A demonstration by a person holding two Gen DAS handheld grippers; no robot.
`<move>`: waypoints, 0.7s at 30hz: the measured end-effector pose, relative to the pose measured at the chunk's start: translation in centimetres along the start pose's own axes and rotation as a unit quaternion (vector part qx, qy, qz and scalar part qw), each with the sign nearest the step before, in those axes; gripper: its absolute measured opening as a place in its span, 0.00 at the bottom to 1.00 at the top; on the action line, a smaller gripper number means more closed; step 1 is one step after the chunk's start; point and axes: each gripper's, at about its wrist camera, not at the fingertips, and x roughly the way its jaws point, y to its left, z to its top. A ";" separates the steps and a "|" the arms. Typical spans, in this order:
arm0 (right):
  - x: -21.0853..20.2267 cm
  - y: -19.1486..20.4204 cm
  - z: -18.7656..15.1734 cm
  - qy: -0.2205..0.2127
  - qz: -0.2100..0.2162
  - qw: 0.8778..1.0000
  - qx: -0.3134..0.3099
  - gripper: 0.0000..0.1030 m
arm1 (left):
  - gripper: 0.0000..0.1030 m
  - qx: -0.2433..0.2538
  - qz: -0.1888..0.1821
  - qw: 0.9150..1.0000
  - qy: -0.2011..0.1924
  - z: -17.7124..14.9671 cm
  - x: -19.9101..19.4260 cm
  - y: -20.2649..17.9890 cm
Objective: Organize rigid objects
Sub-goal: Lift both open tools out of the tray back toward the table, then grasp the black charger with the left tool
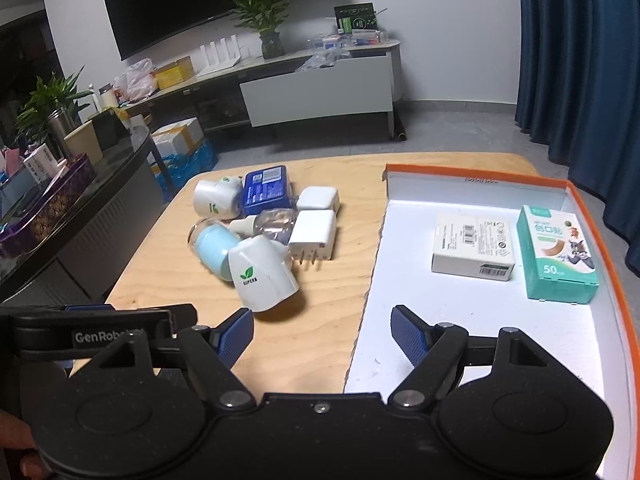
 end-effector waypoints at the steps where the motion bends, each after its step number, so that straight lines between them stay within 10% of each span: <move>1: 0.1 0.0 0.0 0.001 0.002 1.000 0.000 0.87 | 0.97 -0.005 0.002 1.000 0.003 0.0 0.1 0.3; 21: 0.9 -0.7 -0.6 0.013 0.005 1.000 0.010 0.87 | 0.97 0.020 -0.047 0.999 0.005 -5.7 0.1 -0.1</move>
